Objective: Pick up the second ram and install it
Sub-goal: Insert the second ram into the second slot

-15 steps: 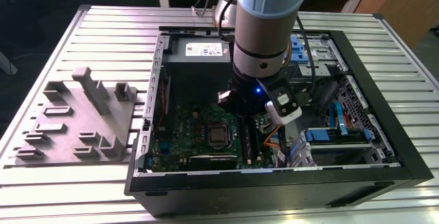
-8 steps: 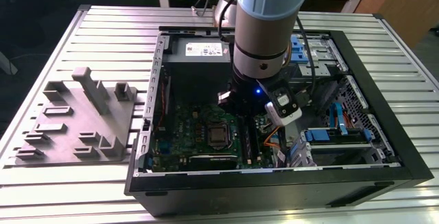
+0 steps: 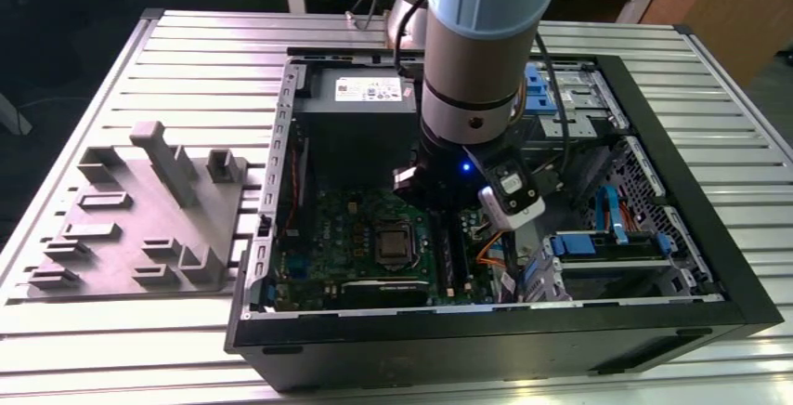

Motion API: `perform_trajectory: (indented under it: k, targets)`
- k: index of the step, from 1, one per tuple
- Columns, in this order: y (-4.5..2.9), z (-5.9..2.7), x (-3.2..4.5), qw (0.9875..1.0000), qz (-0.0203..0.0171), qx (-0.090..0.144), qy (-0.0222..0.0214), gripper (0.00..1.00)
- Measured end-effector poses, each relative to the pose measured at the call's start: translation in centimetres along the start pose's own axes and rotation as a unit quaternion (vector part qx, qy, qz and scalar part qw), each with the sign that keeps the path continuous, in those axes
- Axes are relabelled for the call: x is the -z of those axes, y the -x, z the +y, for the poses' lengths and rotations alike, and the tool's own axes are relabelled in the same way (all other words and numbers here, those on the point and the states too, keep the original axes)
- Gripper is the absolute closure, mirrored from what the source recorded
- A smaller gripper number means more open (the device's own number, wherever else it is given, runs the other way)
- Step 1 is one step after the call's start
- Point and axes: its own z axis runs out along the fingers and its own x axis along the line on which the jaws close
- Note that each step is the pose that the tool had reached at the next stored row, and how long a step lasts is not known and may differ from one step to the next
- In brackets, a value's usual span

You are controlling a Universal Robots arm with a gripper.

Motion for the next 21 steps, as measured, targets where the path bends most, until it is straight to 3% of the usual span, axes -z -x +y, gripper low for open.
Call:
perform_trajectory:
  k: [7,21]
  targets:
    - [-0.07,-0.01,-0.37,1.0,0.0,0.0,0.0,0.89]
    - [-0.08,-0.01,-0.4,1.0,0.0,0.0,0.0004,0.89]
